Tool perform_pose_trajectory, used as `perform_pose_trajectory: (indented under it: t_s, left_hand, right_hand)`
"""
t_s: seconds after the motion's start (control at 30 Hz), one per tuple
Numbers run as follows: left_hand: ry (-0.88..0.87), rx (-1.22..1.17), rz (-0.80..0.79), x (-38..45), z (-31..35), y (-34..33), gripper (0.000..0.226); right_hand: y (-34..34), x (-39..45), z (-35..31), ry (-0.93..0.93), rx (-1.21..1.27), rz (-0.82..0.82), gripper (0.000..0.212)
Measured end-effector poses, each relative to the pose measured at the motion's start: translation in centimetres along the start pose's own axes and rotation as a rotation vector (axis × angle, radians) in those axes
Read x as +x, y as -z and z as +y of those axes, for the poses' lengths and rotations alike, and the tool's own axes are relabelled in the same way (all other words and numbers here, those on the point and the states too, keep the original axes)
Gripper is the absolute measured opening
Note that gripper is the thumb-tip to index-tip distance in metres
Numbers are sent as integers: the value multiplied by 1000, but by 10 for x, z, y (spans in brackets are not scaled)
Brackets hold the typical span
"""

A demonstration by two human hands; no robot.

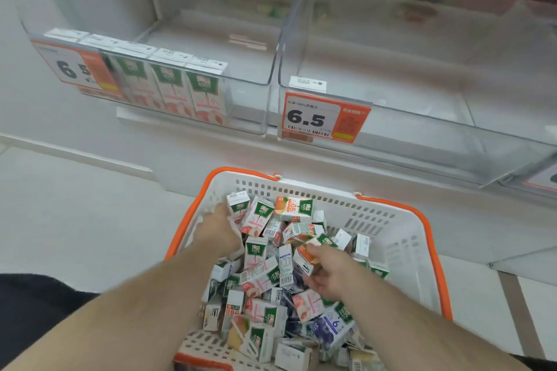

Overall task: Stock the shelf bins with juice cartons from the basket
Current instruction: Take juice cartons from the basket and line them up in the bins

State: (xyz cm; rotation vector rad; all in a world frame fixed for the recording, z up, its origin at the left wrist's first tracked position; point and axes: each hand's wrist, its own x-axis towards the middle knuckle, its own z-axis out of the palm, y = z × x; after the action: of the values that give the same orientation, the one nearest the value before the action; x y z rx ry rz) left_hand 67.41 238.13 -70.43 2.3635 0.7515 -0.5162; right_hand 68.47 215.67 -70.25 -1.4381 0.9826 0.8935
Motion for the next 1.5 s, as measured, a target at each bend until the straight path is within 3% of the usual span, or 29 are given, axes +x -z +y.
perform_pose_trajectory:
  t_s: [0.1,0.17,0.23,0.33,0.43,0.6,0.67,0.73,0.83,0.9,1.0,1.13,1.27,1.37,1.5]
  left_hand:
    - [-30,-283,-85,-3,11,46,67]
    - [-68,-418,-191,-14,22,76,59]
    - [-123,-575,-328,-31,37,105,45]
    - [-271,-813,-510,-64,62,139,16]
    - [-351,-1067,-536,-83,73,155,29]
    - [-218,-1434,-628,-95,86,152,28]
    - [-229,-1314,-552,-102,91,147,27]
    - [-356,-890,-355,-108,92,142,28]
    - [-596,-179,-96,-109,91,131,52]
    - [-763,109,47,-108,93,123,64]
    - [-877,57,92,-109,100,116,76]
    - [-968,-86,183,-112,105,113,62]
    - [-943,-155,258,-111,105,115,65]
    - [-887,-178,269,-114,107,118,53]
    - [-864,-127,322,-119,114,116,51]
  right_hand:
    - [9,-34,-14,176,-263,-24,27]
    - [14,-57,-26,328,-379,-39,40]
    - [17,-84,-39,503,-501,-44,52]
    - [18,-128,-54,773,-722,13,53]
    - [20,-163,-60,1017,-854,67,49]
    - [21,-179,-54,1245,-771,166,43]
    - [22,-178,-54,1288,-764,195,42]
    - [25,-179,-55,1314,-772,225,42]
    - [28,-182,-58,1348,-768,253,42]
    - [28,-185,-58,1370,-735,234,44]
    - [24,-191,-57,1404,-668,178,46]
    - [22,-195,-58,1456,-645,129,45]
    - [25,-200,-57,1519,-645,180,60]
    - [22,-211,-56,1640,-597,255,76]
    - [5,-220,-62,1757,-712,346,60]
